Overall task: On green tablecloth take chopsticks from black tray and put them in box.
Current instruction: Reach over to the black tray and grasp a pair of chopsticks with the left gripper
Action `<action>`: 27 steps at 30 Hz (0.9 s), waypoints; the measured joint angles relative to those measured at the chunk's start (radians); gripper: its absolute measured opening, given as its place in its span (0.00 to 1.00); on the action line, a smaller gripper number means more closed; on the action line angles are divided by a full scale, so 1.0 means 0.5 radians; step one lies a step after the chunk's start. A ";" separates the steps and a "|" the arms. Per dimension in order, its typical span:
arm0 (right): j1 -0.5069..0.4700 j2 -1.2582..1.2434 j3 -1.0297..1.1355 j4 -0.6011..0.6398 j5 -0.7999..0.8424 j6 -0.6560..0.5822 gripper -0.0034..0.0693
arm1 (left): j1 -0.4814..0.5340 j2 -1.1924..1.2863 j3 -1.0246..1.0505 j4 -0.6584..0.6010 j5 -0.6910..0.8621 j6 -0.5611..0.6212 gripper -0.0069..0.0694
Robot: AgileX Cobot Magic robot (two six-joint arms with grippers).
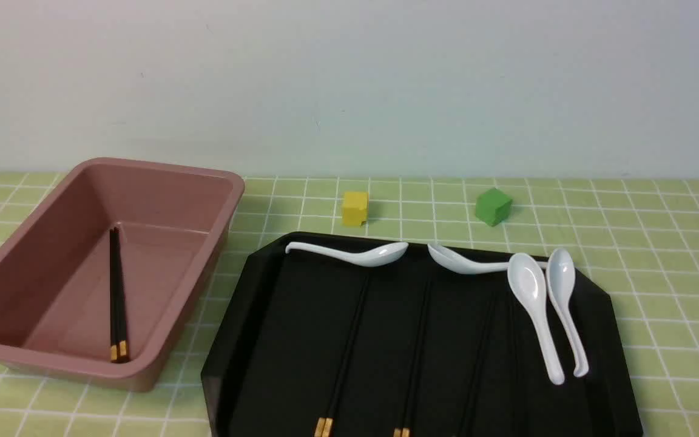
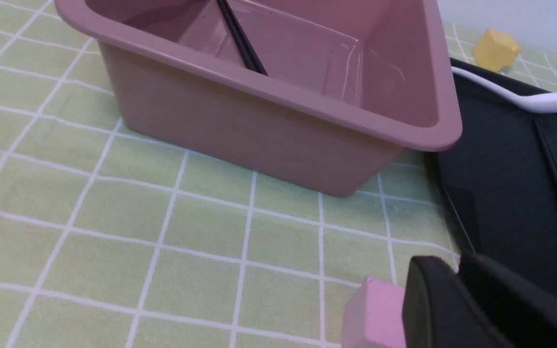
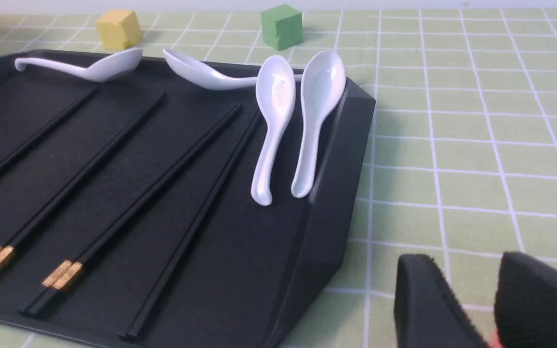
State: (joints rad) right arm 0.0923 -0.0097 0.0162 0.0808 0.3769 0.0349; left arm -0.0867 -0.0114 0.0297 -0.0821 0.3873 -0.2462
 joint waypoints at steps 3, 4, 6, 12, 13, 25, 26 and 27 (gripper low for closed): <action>0.000 0.000 0.000 0.000 0.000 0.000 0.38 | 0.000 0.000 0.000 0.000 0.000 0.000 0.21; 0.000 0.000 0.000 0.000 0.000 0.000 0.38 | 0.000 0.000 0.000 0.000 0.000 0.000 0.21; 0.000 0.000 0.000 0.000 0.000 0.000 0.38 | 0.000 0.000 0.000 0.000 0.000 0.000 0.22; 0.000 0.000 0.000 0.000 0.000 0.000 0.38 | 0.000 0.000 0.000 0.000 0.000 0.000 0.23; 0.000 0.000 0.000 0.000 0.000 0.000 0.38 | 0.000 0.000 0.000 0.000 0.000 0.000 0.23; 0.000 0.000 0.000 0.000 0.000 0.000 0.38 | 0.000 0.000 0.000 0.000 -0.004 0.000 0.24; 0.000 0.000 0.000 0.000 0.000 0.000 0.38 | 0.000 0.000 0.000 0.000 -0.006 0.000 0.24; 0.000 0.000 0.000 0.000 0.000 0.000 0.38 | 0.000 0.000 0.000 0.000 -0.007 0.000 0.25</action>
State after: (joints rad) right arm 0.0923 -0.0097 0.0162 0.0808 0.3769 0.0349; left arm -0.0867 -0.0114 0.0297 -0.0821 0.3841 -0.2462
